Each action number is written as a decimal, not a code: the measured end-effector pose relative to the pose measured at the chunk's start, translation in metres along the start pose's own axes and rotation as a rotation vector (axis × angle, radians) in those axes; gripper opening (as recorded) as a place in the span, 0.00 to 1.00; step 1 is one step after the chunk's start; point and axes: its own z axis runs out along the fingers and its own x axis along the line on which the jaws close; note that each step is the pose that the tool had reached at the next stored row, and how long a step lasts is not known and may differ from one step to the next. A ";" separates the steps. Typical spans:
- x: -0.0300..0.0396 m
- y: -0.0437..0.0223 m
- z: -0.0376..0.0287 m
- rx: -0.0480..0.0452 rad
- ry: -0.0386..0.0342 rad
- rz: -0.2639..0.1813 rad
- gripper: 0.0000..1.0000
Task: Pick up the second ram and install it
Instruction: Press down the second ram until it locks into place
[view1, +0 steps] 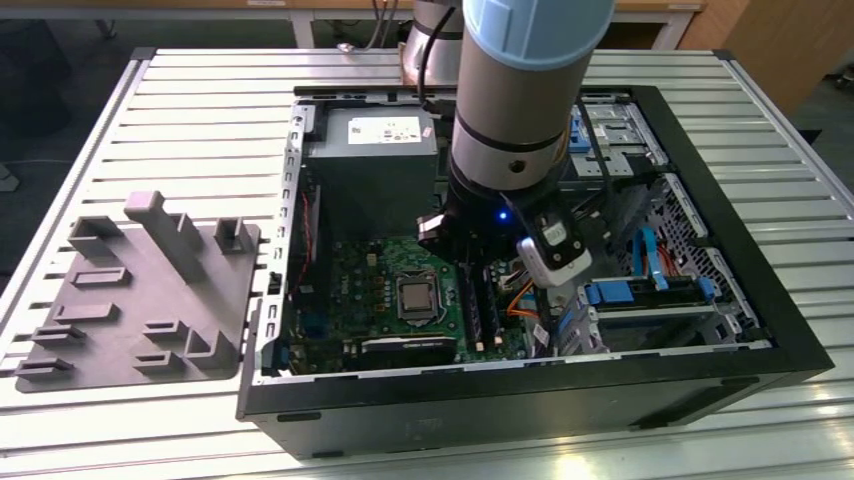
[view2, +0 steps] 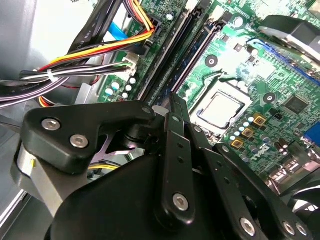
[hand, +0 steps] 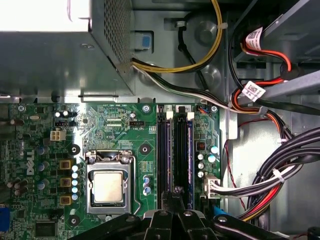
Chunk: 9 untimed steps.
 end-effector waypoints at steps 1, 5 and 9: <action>0.0000 -0.0002 0.0000 0.0000 0.0000 0.000 0.11; 0.0000 -0.0010 0.0000 -0.0001 0.0000 0.000 0.11; 0.0000 -0.0019 -0.0001 -0.0001 0.0000 0.000 0.11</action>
